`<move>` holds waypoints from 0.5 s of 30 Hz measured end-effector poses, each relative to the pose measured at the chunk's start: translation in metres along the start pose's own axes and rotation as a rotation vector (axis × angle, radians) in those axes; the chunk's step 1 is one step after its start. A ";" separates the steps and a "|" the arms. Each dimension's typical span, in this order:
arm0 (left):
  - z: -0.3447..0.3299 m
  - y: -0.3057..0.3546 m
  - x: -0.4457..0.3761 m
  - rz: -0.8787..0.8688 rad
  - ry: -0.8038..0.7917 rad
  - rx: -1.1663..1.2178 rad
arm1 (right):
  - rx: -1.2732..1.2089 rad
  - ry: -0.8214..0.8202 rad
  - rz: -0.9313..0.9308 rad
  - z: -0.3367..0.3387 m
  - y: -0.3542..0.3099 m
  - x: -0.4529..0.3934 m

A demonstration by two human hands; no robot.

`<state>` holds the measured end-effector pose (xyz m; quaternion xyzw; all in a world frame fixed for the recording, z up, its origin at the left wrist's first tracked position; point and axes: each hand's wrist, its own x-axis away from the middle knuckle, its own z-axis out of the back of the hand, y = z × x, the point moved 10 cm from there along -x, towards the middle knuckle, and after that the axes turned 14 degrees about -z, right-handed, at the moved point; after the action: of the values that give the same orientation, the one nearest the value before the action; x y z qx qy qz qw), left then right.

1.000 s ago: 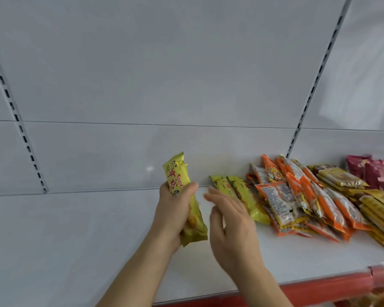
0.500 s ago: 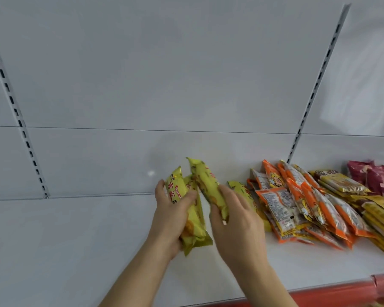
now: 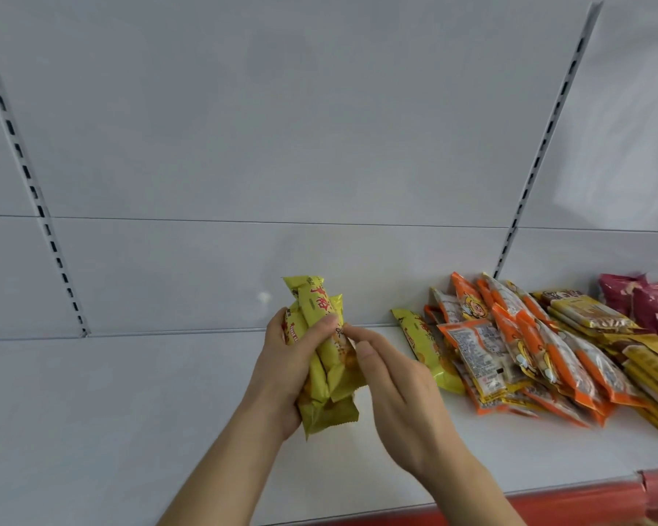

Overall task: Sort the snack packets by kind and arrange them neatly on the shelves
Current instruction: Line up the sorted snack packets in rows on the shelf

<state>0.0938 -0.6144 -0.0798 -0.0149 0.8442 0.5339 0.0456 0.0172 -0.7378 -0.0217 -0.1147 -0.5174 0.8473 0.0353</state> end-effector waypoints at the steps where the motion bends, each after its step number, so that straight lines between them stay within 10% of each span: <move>1: 0.000 -0.002 0.000 0.007 0.007 0.002 | 0.082 0.093 0.015 0.009 0.006 -0.005; 4: -0.001 -0.003 -0.001 0.011 0.017 0.021 | 0.639 0.464 0.058 0.041 0.018 -0.020; 15: -0.003 -0.008 0.003 -0.004 0.004 0.011 | 1.567 0.175 -0.237 0.031 0.076 -0.078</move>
<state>0.0909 -0.6206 -0.0860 -0.0173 0.8471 0.5293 0.0451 0.0904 -0.8140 -0.0628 -0.0668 0.2249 0.9430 0.2358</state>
